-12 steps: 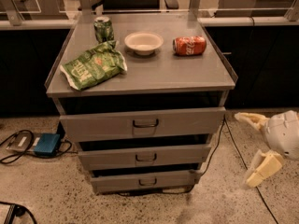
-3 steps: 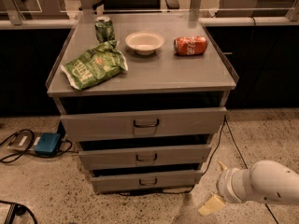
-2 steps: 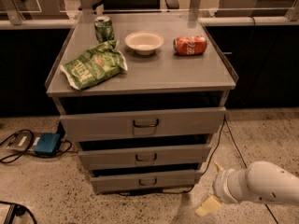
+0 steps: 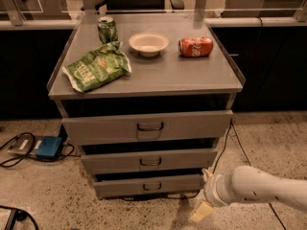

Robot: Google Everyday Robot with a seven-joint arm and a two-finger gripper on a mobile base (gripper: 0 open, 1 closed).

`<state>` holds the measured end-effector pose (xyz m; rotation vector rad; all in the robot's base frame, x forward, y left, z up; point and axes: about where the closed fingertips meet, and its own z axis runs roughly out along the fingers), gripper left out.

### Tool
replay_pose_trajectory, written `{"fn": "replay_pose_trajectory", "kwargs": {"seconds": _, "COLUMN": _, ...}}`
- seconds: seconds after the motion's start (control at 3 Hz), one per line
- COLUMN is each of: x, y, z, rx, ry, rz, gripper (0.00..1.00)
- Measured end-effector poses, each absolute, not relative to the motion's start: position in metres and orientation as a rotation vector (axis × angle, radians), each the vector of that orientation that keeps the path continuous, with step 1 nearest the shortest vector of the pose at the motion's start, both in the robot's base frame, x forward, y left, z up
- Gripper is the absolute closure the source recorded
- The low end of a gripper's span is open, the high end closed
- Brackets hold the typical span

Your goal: Open bottom drawer

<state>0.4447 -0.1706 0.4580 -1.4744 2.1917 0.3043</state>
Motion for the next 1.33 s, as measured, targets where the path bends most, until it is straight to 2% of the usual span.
{"fn": "replay_pose_trajectory", "kwargs": {"seconds": 1.0, "x": 0.437, "y": -0.157, "z": 0.404, "rx": -1.532, "ry": 2.133, "rz": 0.372, "gripper": 0.0}}
{"fn": "replay_pose_trajectory", "kwargs": {"seconds": 1.33, "x": 0.434, "y": -0.145, "z": 0.34, "rx": -1.581, "ry": 2.151, "rz": 0.42, "gripper": 0.0}}
